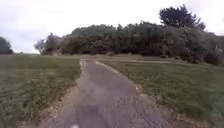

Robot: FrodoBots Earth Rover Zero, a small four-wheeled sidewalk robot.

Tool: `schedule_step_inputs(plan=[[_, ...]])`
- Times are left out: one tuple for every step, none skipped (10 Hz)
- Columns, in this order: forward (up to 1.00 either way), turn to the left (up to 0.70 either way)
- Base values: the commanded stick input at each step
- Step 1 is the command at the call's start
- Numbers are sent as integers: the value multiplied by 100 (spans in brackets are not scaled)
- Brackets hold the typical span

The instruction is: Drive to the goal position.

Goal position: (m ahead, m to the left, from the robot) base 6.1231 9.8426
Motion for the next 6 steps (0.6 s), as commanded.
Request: schedule_step_inputs(plan=[[70,1],[70,2],[70,14],[70,13],[70,12],[70,0]])
